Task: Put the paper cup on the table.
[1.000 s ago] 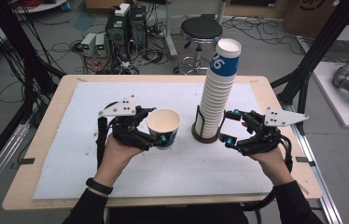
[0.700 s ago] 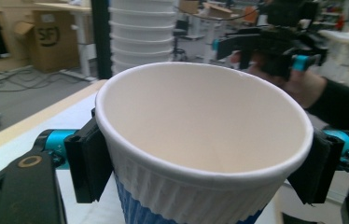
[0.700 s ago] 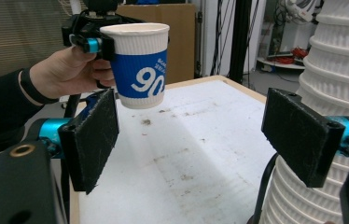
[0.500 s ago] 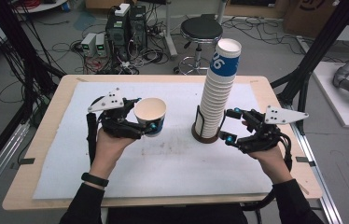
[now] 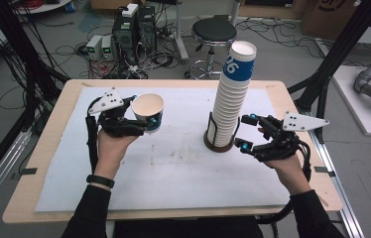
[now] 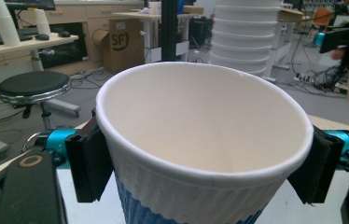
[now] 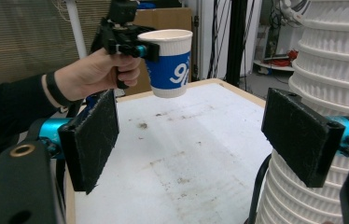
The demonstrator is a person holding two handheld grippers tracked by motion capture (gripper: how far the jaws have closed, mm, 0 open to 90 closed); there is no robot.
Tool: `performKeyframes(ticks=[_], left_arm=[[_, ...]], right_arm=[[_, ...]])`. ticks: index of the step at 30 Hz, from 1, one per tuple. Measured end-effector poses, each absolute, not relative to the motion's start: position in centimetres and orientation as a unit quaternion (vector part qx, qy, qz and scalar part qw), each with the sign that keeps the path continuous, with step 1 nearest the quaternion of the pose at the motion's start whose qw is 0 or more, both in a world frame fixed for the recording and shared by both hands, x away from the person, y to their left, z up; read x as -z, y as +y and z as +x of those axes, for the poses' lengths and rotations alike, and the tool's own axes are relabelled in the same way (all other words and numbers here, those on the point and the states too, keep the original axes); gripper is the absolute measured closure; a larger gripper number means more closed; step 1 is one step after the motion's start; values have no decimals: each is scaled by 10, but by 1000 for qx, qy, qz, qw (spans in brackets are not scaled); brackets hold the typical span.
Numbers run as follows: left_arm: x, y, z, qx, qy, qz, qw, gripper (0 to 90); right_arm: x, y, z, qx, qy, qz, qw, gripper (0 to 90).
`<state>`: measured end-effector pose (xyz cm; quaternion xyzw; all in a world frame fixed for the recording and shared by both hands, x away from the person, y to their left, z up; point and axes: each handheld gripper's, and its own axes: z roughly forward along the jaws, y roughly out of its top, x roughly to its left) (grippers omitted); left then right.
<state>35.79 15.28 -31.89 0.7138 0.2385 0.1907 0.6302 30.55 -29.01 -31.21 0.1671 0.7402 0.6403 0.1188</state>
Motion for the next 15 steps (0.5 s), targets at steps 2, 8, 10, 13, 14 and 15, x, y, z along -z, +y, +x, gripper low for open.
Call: performKeyframes(ticks=[2,8,10,13,14,15], left_arm=[[323,157,363,-198,248,713,625,212],[337,166,378,-209,278,704,619,212],[343,169,383,-209,287,701,619,212],[353,172,389,-214,301,693,619,212],[356,173,392,-209,308,694,616,212],[359,173,394,-209,314,693,615,212]], right_arm=[[312,-290,305,-641,740,167,119,192],[312,-290,305,-641,740,169,115,192],[312,-290,305,-640,741,169,115,192],[312,-290,305,-640,741,170,114,192],[312,-290,305,-641,740,169,115,192],[312,-290,305,-640,741,169,114,192]])
